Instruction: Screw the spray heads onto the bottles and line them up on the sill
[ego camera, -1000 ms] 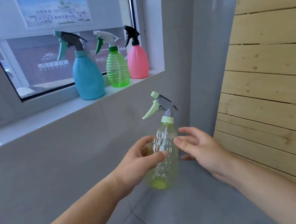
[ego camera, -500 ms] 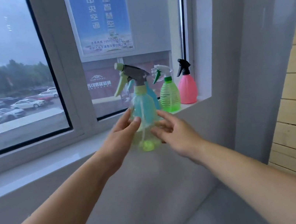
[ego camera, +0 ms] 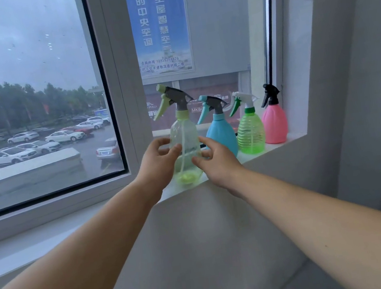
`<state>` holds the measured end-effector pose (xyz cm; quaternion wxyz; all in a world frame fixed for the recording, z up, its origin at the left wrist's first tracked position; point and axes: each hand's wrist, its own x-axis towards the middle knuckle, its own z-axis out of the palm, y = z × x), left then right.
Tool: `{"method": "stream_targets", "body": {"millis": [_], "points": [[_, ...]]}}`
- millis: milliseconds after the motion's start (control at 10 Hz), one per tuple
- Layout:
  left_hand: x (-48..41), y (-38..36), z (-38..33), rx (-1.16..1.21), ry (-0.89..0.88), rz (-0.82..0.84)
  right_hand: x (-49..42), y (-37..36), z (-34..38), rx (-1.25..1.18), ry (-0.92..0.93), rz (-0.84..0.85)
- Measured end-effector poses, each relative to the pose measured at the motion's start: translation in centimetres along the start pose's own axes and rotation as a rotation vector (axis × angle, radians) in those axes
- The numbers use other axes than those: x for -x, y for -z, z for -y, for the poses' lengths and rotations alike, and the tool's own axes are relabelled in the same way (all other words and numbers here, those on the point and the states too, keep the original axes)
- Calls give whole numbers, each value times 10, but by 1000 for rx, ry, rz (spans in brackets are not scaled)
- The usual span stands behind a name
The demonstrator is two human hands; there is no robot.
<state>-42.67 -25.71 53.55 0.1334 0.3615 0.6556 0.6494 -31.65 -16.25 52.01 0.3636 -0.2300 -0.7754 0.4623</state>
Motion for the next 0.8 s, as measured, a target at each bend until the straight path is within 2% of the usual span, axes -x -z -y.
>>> {"method": "stream_targets", "body": {"millis": [600, 800], "points": [[-20, 6, 24, -26, 13, -48, -20, -16, -11, 42, 4, -28], [-16, 10, 21, -117, 7, -78, -21, -15, -15, 87, -2, -46]]}}
